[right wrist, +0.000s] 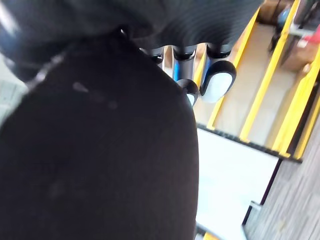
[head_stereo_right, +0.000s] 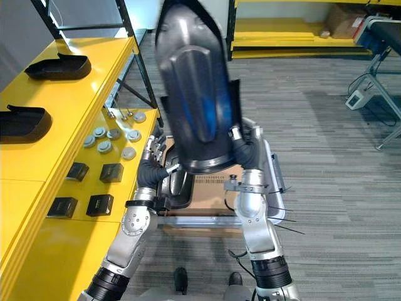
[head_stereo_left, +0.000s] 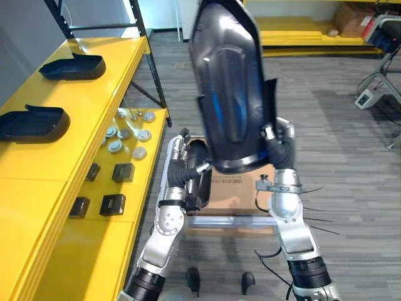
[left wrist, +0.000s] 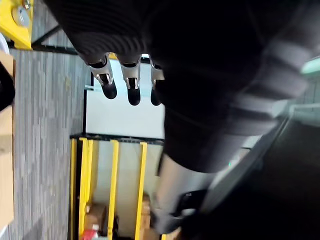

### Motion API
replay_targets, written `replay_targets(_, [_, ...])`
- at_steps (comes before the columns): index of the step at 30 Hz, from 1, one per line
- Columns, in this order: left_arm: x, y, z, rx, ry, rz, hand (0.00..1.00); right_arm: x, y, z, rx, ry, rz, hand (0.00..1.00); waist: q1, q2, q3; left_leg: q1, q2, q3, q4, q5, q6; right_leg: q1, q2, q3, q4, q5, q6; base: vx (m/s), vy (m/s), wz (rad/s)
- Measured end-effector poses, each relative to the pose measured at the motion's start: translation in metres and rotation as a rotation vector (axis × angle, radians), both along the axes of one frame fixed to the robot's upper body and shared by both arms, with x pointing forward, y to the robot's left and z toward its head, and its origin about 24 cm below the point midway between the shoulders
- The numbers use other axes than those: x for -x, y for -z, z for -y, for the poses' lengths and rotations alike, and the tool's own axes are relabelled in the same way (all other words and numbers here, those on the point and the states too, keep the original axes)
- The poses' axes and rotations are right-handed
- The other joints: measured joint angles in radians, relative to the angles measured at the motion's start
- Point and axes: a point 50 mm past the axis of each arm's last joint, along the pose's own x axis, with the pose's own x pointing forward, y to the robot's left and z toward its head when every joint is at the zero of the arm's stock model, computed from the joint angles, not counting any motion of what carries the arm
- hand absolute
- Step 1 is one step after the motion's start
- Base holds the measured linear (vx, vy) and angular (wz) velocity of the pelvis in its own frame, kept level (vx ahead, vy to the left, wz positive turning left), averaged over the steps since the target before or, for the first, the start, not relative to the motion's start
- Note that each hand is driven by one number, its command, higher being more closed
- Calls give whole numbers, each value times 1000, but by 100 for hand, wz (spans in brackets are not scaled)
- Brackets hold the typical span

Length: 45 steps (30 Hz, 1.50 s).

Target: Walk over and take plastic housings, then place them on the shelf

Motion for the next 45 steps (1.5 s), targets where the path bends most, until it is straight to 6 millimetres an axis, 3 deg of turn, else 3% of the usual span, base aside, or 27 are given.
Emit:
replay_targets(3, [-1, 2, 8, -5, 26, -19, 0, 9, -1, -24, 36, -133, 28, 100, -15, -8, -23, 1, 1, 0, 0, 0, 0, 0, 0, 1, 0, 0, 0, 0, 0, 0])
replay_targets(8, [-4, 8, 9, -13, 28, -49, 0, 6, 12, -26, 67, -148, -21, 100, -15, -12, -39, 2, 0, 0, 0, 3, 0, 1, 0, 1, 1, 0, 0, -6, 0, 0])
replay_targets(15, [-6, 10, 6, -7, 22, -68, 0, 4, 32, -5, 123, -63, -93, 100, -16, -10, -41, 2, 0, -1, -1, 7, -2, 2, 1, -1, 1, 0, 0, -5, -1, 0])
replay_targets(21, [-9, 10, -12, 9, -51, -67, 0, -5, 33, 37, 128, 136, -110, 100, -15, -8, -42, 7, 0, -9, -2, 13, -6, 11, 4, -3, 1, 0, -1, -30, -7, 4])
replay_targets(26, [4, 19, -26, 81, -78, -109, 0, -8, 31, 66, 146, 295, -106, 100, -15, 4, -55, 7, 3, -10, -8, 13, -7, 11, 6, -3, 0, -1, -2, 0, 0, 0])
replay_targets(33, [12, 11, -32, 207, -45, -92, 0, -8, 30, 74, 226, 346, -95, 100, -14, 6, -56, 7, 5, -19, -8, 14, -9, 16, 8, -12, -2, -2, -3, 0, 0, 2])
replay_targets(45, [14, 6, -31, 272, -8, -89, 0, -8, 31, 73, 271, 361, -98, 100, -13, 6, -56, 5, 5, -26, -5, 14, -9, 18, 7, -20, -2, -2, -3, -3, -1, 1])
